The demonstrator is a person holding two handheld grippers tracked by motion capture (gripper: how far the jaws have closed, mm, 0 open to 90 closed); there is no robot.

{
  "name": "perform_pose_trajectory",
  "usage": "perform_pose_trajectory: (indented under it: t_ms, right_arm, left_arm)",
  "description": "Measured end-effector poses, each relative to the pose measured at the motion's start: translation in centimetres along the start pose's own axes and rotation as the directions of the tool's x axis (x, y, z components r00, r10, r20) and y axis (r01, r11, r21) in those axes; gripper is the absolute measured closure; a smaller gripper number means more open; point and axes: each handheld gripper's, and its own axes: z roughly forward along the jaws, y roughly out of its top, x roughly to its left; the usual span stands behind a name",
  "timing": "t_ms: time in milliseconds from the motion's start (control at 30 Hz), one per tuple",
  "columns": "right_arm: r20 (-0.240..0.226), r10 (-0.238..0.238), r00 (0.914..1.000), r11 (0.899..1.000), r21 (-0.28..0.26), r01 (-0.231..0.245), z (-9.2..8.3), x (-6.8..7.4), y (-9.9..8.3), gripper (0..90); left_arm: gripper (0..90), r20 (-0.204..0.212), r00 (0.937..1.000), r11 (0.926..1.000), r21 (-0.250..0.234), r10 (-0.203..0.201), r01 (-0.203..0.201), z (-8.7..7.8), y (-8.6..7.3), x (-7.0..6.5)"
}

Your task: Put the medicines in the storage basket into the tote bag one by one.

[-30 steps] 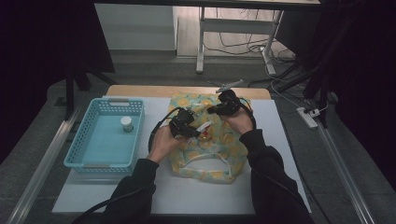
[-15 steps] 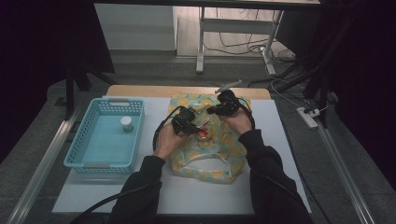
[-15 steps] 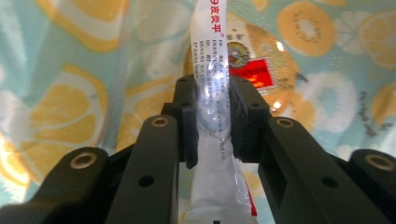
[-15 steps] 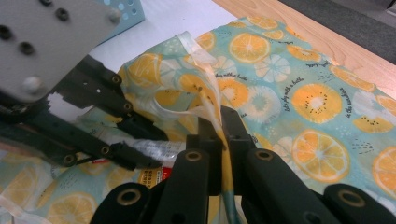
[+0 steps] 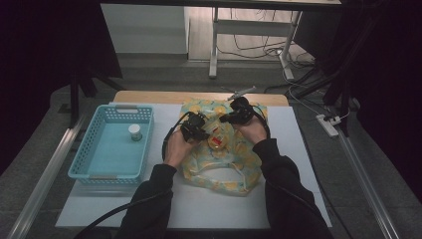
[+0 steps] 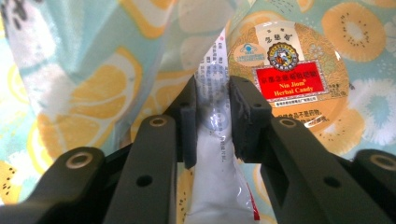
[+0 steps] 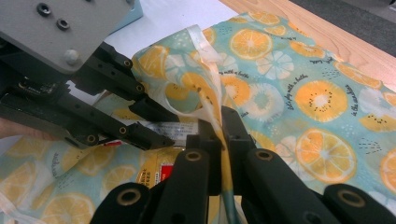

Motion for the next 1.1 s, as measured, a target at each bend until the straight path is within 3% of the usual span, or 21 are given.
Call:
perform_pose_trajectory:
  t_ms: [100, 367, 433, 600, 733, 833, 967, 1100]
  right_arm:
    - [0.001, 0.000, 1.0000, 1.000, 0.000, 0.000, 0.0, 0.0, 0.0, 89.3]
    - [0.002, 0.002, 1.0000, 1.000, -0.004, -0.002, -0.1, 0.0, 0.0, 89.3]
    - [-0.001, 0.003, 1.0000, 1.000, -0.008, -0.003, -0.1, 0.0, 0.0, 89.3]
    - [-0.001, 0.008, 1.0000, 1.000, -0.015, -0.008, -0.3, -0.1, -0.1, 89.3]
    - [-0.002, 0.007, 1.0000, 1.000, -0.018, -0.007, -0.4, -0.1, -0.1, 89.3]
    - [-0.002, 0.008, 1.0000, 1.000, -0.019, -0.008, -0.5, 0.0, -0.1, 89.3]
    - [-0.004, 0.004, 1.0000, 1.000, -0.022, -0.004, -0.6, 0.1, 0.0, 89.3]
    - [-0.005, 0.002, 1.0000, 1.000, -0.024, -0.002, -0.7, 0.1, 0.1, 89.3]
  left_arm:
    - [64.3, 0.017, 0.9999, 1.0000, -0.010, -0.002, 0.002, -0.4, 0.1, 0.0]
    - [53.7, 0.057, 0.9976, 0.9991, -0.018, 0.039, -0.038, -1.7, 0.3, -0.8]
    - [50.0, 0.053, 0.9978, 0.9990, -0.027, 0.038, -0.037, -2.2, 0.2, -1.0]
    - [40.9, 0.129, 0.9914, 0.9973, -0.072, 0.023, -0.014, -3.5, -0.2, -0.8]
    - [30.9, 0.163, 0.9863, 0.9951, -0.099, 0.024, -0.008, -4.5, -0.6, -0.7]
    - [23.7, 0.170, 0.9846, 0.9938, -0.109, 0.041, -0.022, -5.2, -0.9, -0.6]
    - [15.8, 0.202, 0.9788, 0.9897, -0.143, 0.032, -0.003, -6.4, -1.3, -0.1]
    - [8.8, 0.193, 0.9807, 0.9878, -0.155, 0.033, -0.003, -7.7, -1.8, 0.5]
